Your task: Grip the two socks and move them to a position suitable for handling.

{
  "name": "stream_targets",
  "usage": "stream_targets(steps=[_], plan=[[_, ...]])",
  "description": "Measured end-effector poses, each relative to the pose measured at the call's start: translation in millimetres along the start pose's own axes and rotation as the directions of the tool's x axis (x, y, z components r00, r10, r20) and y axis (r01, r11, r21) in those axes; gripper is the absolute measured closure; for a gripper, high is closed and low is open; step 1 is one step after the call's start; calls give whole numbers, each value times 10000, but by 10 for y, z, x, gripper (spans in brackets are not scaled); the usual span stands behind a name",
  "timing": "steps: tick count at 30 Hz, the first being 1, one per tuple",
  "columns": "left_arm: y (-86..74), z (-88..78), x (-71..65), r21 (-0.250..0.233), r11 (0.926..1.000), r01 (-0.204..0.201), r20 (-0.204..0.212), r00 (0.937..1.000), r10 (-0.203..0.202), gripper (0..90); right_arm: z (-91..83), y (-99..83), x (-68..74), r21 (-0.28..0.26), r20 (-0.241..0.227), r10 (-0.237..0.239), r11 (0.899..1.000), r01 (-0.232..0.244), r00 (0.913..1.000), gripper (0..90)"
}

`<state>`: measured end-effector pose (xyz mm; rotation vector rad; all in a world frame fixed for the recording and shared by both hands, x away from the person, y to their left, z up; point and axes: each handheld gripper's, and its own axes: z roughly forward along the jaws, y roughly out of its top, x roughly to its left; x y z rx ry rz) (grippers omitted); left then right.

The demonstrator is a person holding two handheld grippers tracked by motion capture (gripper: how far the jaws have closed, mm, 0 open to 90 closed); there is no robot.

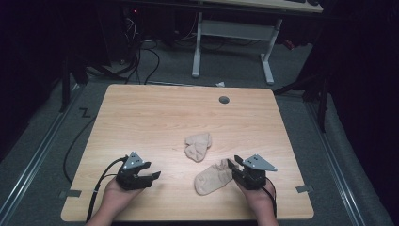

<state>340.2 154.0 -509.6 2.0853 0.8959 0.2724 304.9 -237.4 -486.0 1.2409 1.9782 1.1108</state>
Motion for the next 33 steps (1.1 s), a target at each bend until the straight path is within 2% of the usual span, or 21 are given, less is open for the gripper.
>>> stream_targets(steps=[2, 4, 6, 7, 8, 10, 11, 15, 18, 20, 23, 25, 26, 29, 33], plan=[[5, 15, -41, 42, 9999, 112, 178, 9998, -113, 423, 15, -23, -39, 86, 126, 11, 10000, -12, 9999, 635], [30, 52, -128, -168, 9985, 517, 626, 9968, -505, 424, 25, -48, -72, 184, 251, -108, 9998, 104, 9996, 653], [90, 119, -251, -307, 9982, 506, 798, 9957, -480, 457, 36, -85, -119, 325, 258, 83, 9994, -91, 9996, 734], [139, 171, -336, -253, 9991, 330, 882, 9956, -306, 474, 42, -98, -147, 412, 188, 181, 9990, -188, 9997, 774], [194, 233, -462, -271, 9996, -62, 952, 9954, 87, 516, 48, -106, -157, 485, 164, 111, 9988, -119, 9998, 815], [268, 330, -627, -265, 9979, -583, 989, 9932, 606, 618, 70, -111, -169, 708, 206, -241, 9972, 226, 9995, 872], [309, 396, -701, -276, 9971, -709, 1106, 9911, 735, 663, 86, -117, -180, 853, 122, -202, 9962, 190, 9997, 893], [410, 647, -918, -129, 9982, -583, 1720, 9833, 597, 763, 210, -192, -211, 1641, -60, -217, 9862, 224, 9997, 900], [440, 779, -1036, 110, 9956, -936, 1894, 9778, 898, 787, 267, -217, -199, 1979, -39, -528, 9788, 525, 9986, 899], [421, 837, -1090, 352, 9930, -1129, 1914, 9760, 1042, 790, 287, -214, -206, 2057, -54, -450, 9776, 452, 9990, 898], [363, 865, -1113, 668, 9872, -1446, 1627, 9778, 1323, 800, 327, -248, -191, 2399, -78, -568, 9691, 570, 9984, 899], [316, 846, -1080, 713, 9878, -1381, 1535, 9801, 1259, 812, 335, -258, -176, 2404, -109, -593, 9688, 602, 9982, 899], [299, 816, -1045, 771, 9890, -1259, 1505, 9821, 1133, 812, 333, -257, -165, 2414, -186, -556, 9687, 584, 9983, 899], [257, 722, -957, 920, 9871, -1308, 1151, 9861, 1199, 812, 328, -265, -75, 2346, -527, -631, 9693, 738, 9966, 899], [173, 576, -754, 997, 9891, -1081, 819, 9916, 1001, 811, 341, -252, 92, 2327, -1041, -859, 9665, 1082, 9909, 899]])
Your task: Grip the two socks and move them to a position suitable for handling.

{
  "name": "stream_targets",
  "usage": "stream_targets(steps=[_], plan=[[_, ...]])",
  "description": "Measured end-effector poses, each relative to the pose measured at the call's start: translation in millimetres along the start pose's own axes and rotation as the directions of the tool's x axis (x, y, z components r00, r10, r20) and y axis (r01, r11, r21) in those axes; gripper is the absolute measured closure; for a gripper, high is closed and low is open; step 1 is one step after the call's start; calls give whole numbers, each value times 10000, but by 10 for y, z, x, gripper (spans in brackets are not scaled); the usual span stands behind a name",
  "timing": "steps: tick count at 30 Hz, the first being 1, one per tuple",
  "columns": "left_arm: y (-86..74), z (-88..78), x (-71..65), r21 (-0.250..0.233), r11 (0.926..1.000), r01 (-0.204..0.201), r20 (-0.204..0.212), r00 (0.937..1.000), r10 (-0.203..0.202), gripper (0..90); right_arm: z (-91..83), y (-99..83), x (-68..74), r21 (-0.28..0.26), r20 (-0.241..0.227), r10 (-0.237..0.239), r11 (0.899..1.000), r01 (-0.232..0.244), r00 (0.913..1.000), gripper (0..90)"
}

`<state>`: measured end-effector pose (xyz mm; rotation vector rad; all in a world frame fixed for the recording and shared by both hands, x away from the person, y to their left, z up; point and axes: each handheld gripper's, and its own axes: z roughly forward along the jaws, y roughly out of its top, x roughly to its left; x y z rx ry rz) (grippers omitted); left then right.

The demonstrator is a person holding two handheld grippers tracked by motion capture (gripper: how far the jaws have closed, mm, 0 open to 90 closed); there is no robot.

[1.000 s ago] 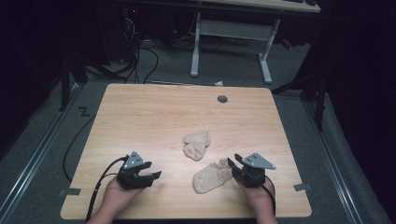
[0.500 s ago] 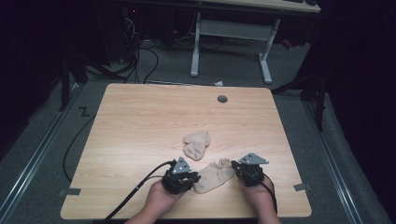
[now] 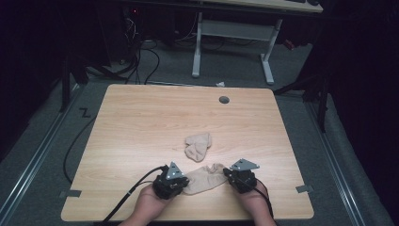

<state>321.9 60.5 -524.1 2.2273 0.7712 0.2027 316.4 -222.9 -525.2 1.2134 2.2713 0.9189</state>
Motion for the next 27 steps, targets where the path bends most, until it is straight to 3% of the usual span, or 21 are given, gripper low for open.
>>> stream_targets(steps=[5, 8, 12, 16, 23, 27], plan=[[-110, -174, 204, 259, 9995, 189, -535, 9984, -174, 785, 60, 45, 243, -203, -602, -384, 9991, 372, 9974, 898], [-160, -252, 293, 393, 9986, 352, -666, 9973, -325, 784, 92, 85, 365, -210, -708, -735, 9972, 722, 9948, 898], [-223, -344, 347, 582, 9979, 275, -835, 9963, -226, 779, 123, 123, 504, -230, -955, -1028, 9946, 1011, 9901, 894], [-305, -407, 399, 372, 9982, 477, -838, 9955, -444, 779, 133, 137, 620, -295, -1129, -1400, 9901, 1375, 9837, 893], [-369, -471, 462, 266, 9969, 735, -598, 9956, -718, 763, 148, 162, 726, -302, -1254, -1743, 9847, 1718, 9767, 891], [-361, -465, 445, 303, 9985, 454, -691, 9967, -432, 756, 150, 170, 733, -274, -1244, -1896, 9819, 1876, 9740, 888]])
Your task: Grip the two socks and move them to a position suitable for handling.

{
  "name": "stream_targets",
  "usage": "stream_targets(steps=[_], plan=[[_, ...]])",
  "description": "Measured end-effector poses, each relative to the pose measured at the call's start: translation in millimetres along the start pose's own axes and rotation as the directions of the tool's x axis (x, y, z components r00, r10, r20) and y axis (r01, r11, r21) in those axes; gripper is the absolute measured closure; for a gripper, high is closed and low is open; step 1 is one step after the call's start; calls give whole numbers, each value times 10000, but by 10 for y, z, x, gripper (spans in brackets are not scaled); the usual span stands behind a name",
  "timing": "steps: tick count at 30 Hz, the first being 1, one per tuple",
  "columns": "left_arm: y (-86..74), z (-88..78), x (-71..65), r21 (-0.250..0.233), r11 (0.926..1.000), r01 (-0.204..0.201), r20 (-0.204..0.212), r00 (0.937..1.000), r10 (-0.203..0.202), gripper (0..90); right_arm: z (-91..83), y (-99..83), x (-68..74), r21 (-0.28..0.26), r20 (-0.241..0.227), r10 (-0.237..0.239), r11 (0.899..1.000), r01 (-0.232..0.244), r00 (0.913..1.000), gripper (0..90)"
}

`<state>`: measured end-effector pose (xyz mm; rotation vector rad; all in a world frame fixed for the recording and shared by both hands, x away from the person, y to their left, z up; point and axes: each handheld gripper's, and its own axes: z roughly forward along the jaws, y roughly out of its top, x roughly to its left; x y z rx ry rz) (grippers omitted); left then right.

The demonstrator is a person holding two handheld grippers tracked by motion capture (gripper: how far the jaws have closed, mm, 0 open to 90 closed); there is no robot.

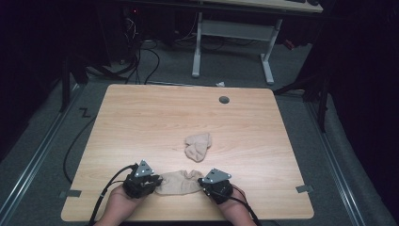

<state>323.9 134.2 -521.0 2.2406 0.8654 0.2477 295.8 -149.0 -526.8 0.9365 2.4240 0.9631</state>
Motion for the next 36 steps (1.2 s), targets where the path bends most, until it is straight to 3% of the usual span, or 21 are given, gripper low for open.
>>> stream_targets(steps=[6, 11, 15, 18, 24, 28, 31, 36], plan=[[2, -15, 29, -86, 9999, 128, -116, 9998, -129, 736, -14, 14, 22, -134, 30, -184, 9997, 184, 9998, 843], [37, -170, 81, -887, 9954, 360, -194, 9991, -379, 673, -100, 7, -30, -697, 155, 111, 9975, -100, 9998, 789], [32, -234, 168, -1198, 9913, 541, -396, 9975, -592, 605, -155, -2, -94, -931, 345, 300, 9953, -267, 9990, 739], [15, -247, 232, -1208, 9906, 641, -574, 9958, -715, 561, -201, -3, -136, -1203, 502, 431, 9921, -368, 9978, 690], [21, -240, 325, -1132, 9926, 438, -1047, 9929, -558, 514, -202, -16, -245, -1386, 609, 767, 9880, -676, 9952, 630], [-3, -255, 409, -1214, 9898, 746, -952, 9917, -864, 506, -148, 43, -315, -1421, 355, 1096, 9844, -1036, 9933, 612], [-27, -269, 454, -1215, 9891, 827, -894, 9916, -939, 496, -103, 124, -340, -1353, 477, 1182, 9846, -1108, 9918, 611], [-53, -289, 507, -1199, 9886, 914, -793, 9917, -1013, 483, -1, 291, -346, -1059, 750, 894, 9911, -812, 9932, 609]])
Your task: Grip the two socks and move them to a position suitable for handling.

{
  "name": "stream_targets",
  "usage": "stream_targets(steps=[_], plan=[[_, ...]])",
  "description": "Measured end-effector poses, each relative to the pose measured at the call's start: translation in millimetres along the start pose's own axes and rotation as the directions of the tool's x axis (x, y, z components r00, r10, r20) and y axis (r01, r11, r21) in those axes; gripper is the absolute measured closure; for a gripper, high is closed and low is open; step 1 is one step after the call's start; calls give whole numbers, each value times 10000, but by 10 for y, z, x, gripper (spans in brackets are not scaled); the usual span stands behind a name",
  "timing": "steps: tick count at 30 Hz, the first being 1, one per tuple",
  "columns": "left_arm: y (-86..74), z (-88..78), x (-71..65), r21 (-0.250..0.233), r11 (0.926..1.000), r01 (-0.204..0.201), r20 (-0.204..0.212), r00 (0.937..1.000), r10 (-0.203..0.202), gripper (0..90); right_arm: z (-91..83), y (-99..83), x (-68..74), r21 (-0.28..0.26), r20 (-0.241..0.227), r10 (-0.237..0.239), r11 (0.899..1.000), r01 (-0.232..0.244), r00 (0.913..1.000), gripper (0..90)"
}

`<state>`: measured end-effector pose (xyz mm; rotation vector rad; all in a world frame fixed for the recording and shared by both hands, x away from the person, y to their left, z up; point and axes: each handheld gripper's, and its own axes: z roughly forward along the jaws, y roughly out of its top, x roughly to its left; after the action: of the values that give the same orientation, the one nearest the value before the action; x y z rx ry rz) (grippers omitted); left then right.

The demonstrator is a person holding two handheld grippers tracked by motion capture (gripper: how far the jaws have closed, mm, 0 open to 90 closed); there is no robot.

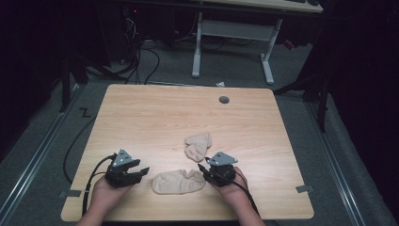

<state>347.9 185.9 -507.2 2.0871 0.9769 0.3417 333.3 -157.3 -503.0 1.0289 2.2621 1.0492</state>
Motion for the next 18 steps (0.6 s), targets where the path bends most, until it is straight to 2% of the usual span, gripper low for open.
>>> stream_targets(steps=[6, 10, 13, 18], plan=[[-11, 15, 23, 74, 10000, 37, 48, 10000, -37, 471, 188, 156, 2, 403, -194, -139, 9991, 147, 9997, 608], [-10, 38, 39, 118, 9999, 88, 8, 10000, -88, 469, 267, 254, -29, 658, -162, -310, 9973, 320, 9994, 584], [-11, 55, 56, 143, 9998, 116, -8, 9999, -116, 468, 316, 292, -52, 741, -319, -204, 9970, 227, 9993, 583], [-16, 60, 46, 149, 9999, 88, -3, 10000, -88, 463, 471, 301, -70, 1079, -197, -382, 9933, 401, 9991, 549]])
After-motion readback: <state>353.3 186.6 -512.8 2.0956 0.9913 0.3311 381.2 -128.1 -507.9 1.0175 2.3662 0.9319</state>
